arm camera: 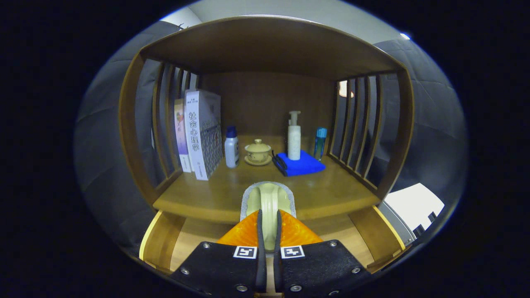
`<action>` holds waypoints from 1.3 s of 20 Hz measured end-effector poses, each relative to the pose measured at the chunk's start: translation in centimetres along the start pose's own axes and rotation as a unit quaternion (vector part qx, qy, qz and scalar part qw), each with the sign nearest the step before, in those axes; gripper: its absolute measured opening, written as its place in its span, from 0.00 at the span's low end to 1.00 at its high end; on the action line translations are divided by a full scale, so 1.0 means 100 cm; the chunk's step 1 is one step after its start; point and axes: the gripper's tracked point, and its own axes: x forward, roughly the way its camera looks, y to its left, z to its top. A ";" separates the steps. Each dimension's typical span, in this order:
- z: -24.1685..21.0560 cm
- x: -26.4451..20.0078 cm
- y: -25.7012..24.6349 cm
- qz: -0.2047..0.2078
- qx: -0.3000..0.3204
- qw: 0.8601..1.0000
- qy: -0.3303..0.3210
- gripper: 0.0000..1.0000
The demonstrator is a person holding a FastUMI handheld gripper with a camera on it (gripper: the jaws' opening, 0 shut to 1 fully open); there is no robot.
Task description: Pull open the drawer, take out the items inside it, and place them on the countertop above the cabinet.
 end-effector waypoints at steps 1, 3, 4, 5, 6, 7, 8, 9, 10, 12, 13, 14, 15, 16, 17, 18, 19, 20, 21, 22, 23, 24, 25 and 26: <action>0.007 0.007 0.000 0.000 -0.002 1.000 -0.006 0.07; 0.019 0.026 -0.002 -0.004 -0.005 1.000 -0.013 0.07; 0.023 0.037 -0.003 -0.004 -0.005 1.000 -0.014 0.07; 0.027 0.046 -0.003 -0.002 -0.005 1.000 -0.014 0.07; 0.029 0.055 -0.003 -0.001 -0.005 1.000 -0.014 0.07; 0.032 0.064 -0.006 -0.002 -0.010 1.000 -0.011 0.07; 0.033 0.071 -0.009 -0.005 -0.014 1.000 -0.007 0.07; 0.034 0.079 -0.010 -0.005 -0.018 1.000 -0.003 0.07; 0.036 0.085 -0.009 -0.004 -0.022 1.000 -0.001 0.07; 0.038 0.100 -0.007 0.004 -0.022 1.000 0.000 0.07; 0.036 0.105 -0.007 0.005 -0.020 1.000 0.005 0.07; 0.031 0.110 -0.010 0.005 -0.020 1.000 0.012 0.08; 0.028 0.113 -0.012 0.002 -0.022 1.000 0.019 0.08; 0.030 0.115 -0.010 0.006 -0.022 1.000 0.013 0.11; 0.034 0.119 -0.008 0.009 -0.022 1.000 0.004 0.13; 0.034 0.121 -0.009 0.010 -0.023 1.000 0.002 0.15; 0.032 0.123 -0.010 0.010 -0.021 1.000 0.005 0.16; 0.033 0.125 -0.008 0.012 -0.020 1.000 0.001 0.19; 0.034 0.128 -0.008 0.016 -0.022 1.000 -0.001 0.20; 0.030 0.132 -0.007 0.020 -0.021 1.000 0.003 0.22; 0.023 0.135 -0.008 0.020 -0.023 0.999 0.015 0.23; 0.017 0.135 -0.009 0.023 -0.026 0.999 0.023 0.23; 0.019 0.137 -0.008 0.026 -0.029 0.999 0.022 0.24; 0.020 0.135 -0.008 0.029 -0.032 0.999 0.019 0.28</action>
